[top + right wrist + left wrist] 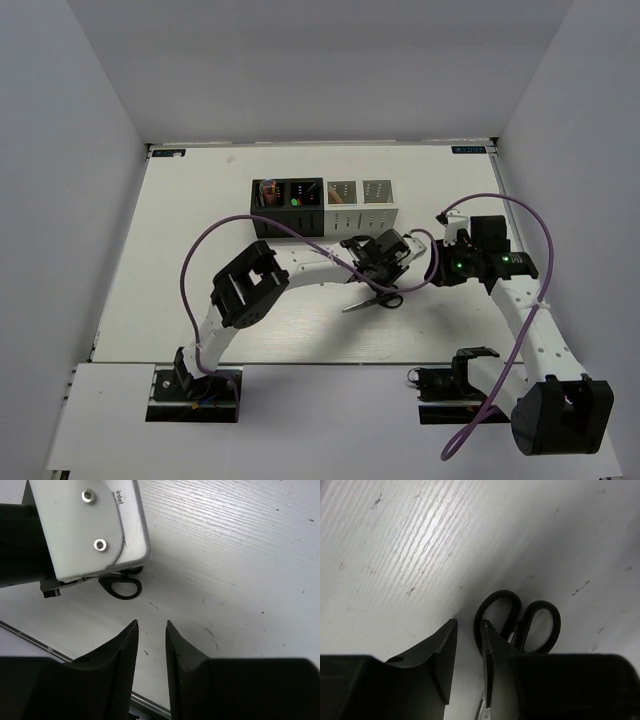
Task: Sort the stationery into containers
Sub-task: Pick up the scissors from the center of the board.
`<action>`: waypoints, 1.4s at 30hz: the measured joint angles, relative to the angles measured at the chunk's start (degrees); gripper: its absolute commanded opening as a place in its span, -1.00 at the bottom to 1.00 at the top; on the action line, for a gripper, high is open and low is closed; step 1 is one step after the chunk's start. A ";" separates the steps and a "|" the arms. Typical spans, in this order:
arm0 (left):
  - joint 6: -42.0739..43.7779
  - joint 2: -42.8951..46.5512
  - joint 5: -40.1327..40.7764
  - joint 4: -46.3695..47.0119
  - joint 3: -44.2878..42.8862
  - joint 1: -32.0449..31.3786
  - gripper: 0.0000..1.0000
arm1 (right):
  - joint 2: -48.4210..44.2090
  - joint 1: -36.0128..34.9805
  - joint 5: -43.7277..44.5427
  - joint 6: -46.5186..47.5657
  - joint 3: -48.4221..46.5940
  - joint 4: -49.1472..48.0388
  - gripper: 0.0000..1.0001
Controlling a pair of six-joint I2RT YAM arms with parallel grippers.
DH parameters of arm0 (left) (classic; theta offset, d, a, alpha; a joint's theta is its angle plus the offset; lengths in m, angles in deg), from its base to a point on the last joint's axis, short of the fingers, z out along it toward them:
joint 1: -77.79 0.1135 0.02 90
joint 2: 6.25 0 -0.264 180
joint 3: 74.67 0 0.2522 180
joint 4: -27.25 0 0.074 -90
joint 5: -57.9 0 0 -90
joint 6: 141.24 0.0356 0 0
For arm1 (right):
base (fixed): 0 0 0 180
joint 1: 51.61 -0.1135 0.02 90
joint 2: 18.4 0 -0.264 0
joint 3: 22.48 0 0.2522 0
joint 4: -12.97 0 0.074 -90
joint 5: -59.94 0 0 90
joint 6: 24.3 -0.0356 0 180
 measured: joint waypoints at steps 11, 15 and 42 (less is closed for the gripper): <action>0.52 4.61 2.43 1.03 7.15 1.01 -0.56 | -0.24 0.22 -1.11 0.15 0.00 0.00 -0.36; 0.42 4.70 1.88 0.79 7.26 1.75 -0.86 | -0.24 0.24 -1.20 0.15 0.00 -0.02 -0.36; -10.88 16.87 -8.28 -4.15 -8.09 14.01 -0.99 | -0.28 0.31 -4.68 2.54 0.00 0.15 -0.89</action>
